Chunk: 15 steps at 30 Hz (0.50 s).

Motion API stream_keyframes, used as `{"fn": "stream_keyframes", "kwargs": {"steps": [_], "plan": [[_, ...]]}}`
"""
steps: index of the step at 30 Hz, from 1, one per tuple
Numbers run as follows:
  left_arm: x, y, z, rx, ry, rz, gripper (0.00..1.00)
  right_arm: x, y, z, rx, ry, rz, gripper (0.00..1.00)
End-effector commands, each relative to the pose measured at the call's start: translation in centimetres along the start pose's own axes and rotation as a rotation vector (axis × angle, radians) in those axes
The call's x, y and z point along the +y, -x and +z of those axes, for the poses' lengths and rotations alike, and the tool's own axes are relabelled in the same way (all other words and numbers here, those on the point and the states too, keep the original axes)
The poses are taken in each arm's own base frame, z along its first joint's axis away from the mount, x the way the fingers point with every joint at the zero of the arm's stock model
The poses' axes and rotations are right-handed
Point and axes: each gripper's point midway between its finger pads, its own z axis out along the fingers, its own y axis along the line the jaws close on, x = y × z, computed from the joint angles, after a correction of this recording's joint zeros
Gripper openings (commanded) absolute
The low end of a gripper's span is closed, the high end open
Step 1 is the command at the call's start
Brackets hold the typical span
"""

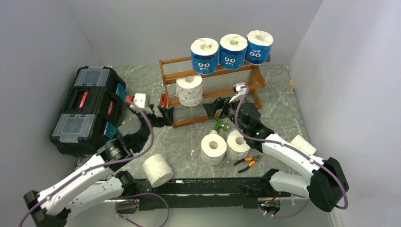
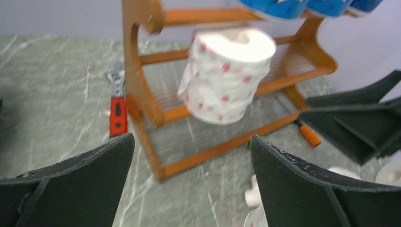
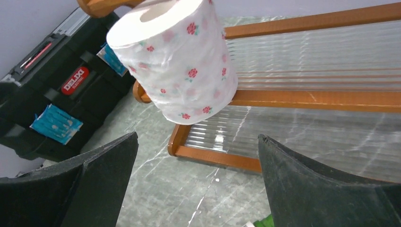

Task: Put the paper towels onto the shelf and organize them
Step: Place the paper towel on the shelf.

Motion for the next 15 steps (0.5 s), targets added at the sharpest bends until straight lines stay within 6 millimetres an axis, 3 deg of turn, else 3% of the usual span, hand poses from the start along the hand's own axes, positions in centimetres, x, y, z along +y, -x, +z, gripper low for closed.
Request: {"fn": "stream_keyframes", "kwargs": {"steps": [1, 8, 15], "plan": [[3.3, -5.2, -4.2, 0.148, 0.036, -0.040, 0.99, 2.3, 1.8, 1.0, -0.144, 0.148, -0.054, 1.00], [5.6, -7.8, -7.7, 0.135, 0.023, -0.142, 0.99, 4.0, 1.8, 1.8, -0.229, 0.213, -0.163, 0.98], [7.1, -9.3, -9.0, 0.145, 0.049, -0.182, 0.99, 3.8, 0.4, 3.8, -0.225, 0.185, -0.209, 0.96]]}}
